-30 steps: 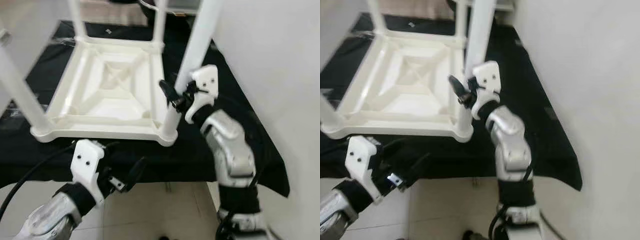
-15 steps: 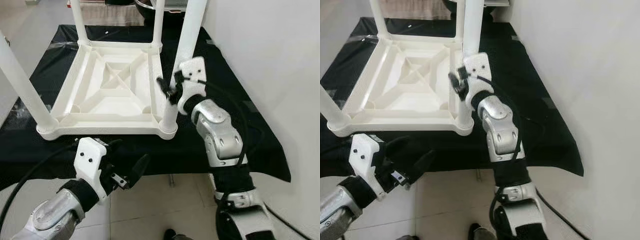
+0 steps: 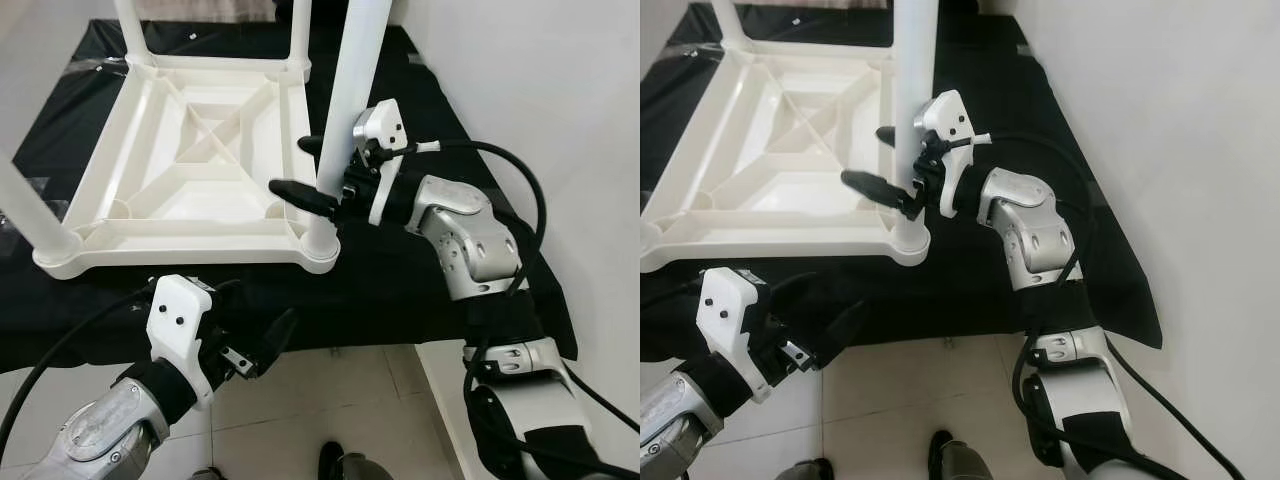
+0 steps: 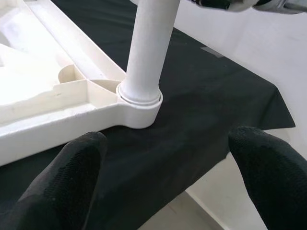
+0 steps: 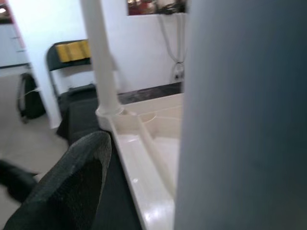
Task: Building children table
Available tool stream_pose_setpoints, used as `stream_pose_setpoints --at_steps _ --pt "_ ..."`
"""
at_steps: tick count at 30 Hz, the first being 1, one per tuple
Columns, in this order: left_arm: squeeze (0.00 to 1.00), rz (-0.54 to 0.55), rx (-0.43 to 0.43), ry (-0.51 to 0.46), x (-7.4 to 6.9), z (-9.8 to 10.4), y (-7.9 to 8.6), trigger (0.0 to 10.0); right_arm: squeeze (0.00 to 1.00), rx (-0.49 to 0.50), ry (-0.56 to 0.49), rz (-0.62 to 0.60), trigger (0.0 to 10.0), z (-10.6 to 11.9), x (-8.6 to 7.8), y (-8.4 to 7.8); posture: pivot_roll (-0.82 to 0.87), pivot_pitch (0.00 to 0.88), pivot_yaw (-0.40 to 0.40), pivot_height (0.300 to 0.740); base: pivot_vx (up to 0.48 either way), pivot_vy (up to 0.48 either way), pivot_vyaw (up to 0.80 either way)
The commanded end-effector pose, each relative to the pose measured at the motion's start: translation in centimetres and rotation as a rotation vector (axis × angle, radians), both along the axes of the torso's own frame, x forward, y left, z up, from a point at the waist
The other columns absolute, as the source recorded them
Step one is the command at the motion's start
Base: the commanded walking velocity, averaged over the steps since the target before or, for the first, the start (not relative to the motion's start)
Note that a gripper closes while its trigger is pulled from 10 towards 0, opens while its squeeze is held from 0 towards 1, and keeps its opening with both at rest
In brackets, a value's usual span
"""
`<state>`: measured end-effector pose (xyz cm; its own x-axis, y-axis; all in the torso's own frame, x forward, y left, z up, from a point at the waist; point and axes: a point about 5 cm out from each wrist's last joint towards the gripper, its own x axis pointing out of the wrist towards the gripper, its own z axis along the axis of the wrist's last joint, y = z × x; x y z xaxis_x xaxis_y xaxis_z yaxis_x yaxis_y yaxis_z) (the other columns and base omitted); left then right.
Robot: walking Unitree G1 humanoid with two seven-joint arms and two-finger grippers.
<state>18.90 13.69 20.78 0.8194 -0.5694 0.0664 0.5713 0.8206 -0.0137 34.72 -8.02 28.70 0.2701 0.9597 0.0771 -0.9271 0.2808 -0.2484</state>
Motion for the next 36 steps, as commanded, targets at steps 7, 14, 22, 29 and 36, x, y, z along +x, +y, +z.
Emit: stream_pose_setpoints --at_steps 7,14,22,29,36 --pt "0.00 -0.001 -0.015 0.027 -0.8 -0.1 -0.1 10.0 0.00 0.010 0.056 0.169 10.0 1.1 1.7 -0.1 0.19 0.302 -0.131 0.740 0.000 0.000 0.00" --pt "0.00 0.007 -0.013 0.035 -1.0 -0.2 0.0 10.0 0.00 0.012 0.088 0.288 0.0 1.5 1.8 -1.3 0.20 0.307 -0.130 0.740 0.000 0.000 0.00" --pt "0.00 0.006 -0.013 0.036 -0.9 -0.2 0.0 10.0 0.00 -0.003 0.067 0.316 0.0 2.1 2.2 -2.1 0.19 0.298 -0.126 0.740 0.000 0.000 0.00" --pt "0.00 0.000 -0.013 0.032 -0.7 -0.3 0.0 10.0 0.00 -0.031 0.091 -0.022 0.0 -0.6 2.8 -3.4 0.17 0.270 -0.131 0.740 0.000 0.000 0.00" --pt "0.00 0.000 -0.007 0.030 -0.5 -0.3 0.2 10.0 0.00 -0.203 0.216 -0.780 0.0 -8.4 0.8 -3.9 0.18 0.252 -0.122 0.740 0.000 0.000 0.00"
